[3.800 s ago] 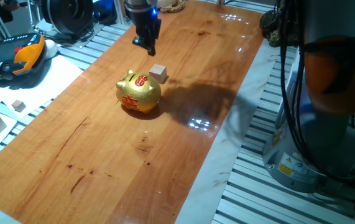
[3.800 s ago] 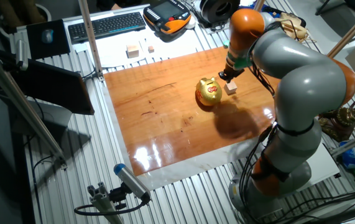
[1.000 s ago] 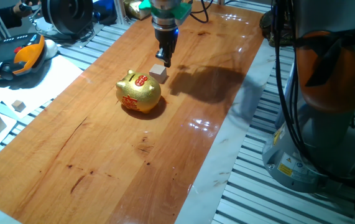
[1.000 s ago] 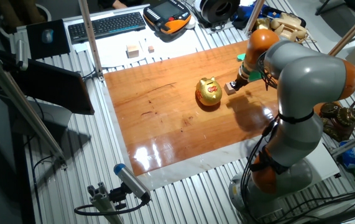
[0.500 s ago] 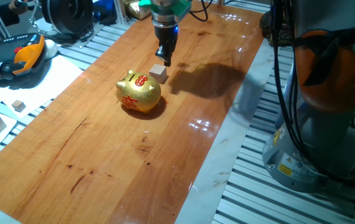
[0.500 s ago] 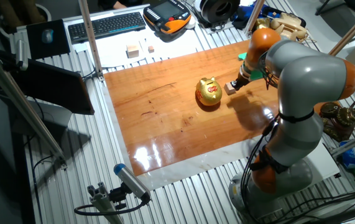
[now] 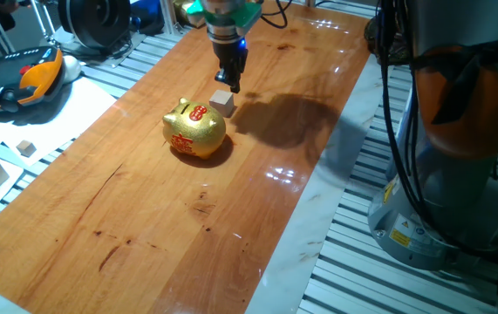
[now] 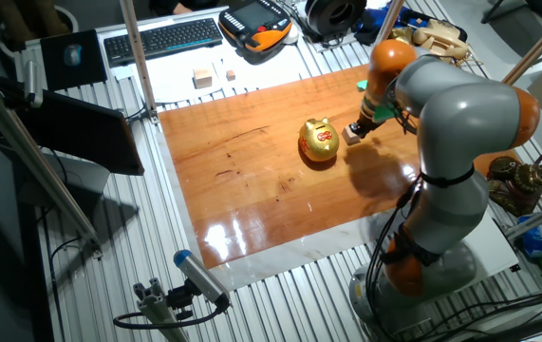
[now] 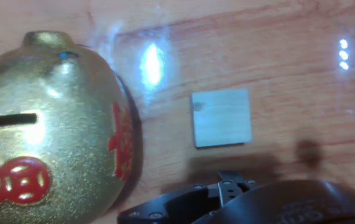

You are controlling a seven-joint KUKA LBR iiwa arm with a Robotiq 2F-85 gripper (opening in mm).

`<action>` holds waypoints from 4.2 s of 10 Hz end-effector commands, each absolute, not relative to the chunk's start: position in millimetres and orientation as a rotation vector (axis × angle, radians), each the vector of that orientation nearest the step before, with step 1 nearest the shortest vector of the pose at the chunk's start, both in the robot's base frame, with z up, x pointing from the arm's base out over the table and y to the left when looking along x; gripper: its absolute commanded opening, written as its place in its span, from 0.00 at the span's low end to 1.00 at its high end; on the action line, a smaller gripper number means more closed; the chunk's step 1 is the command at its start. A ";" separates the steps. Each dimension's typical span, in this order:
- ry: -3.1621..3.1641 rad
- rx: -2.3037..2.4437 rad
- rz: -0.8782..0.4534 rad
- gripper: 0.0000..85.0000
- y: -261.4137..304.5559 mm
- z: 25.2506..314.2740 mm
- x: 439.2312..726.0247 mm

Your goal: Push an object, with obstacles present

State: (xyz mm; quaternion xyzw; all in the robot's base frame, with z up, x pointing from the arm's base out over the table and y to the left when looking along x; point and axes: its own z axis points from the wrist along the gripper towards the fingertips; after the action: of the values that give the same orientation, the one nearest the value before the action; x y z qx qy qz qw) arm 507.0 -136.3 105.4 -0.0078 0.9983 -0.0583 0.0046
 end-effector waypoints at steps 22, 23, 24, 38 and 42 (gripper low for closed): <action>3.080 -0.107 -0.071 0.00 -145.5 62.6 514.4; 3.082 -0.109 -0.071 0.00 -145.4 61.3 514.9; 3.082 -0.114 -0.069 0.00 -145.6 59.9 515.6; 3.087 -0.165 -0.016 0.00 -146.1 61.3 534.5; 3.092 -0.170 -0.011 0.00 -142.5 62.0 544.6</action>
State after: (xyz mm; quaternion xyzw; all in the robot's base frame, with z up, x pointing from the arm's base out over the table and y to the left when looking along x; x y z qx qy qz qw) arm 545.3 -142.2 62.3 -0.0548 0.9983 -0.0044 0.0218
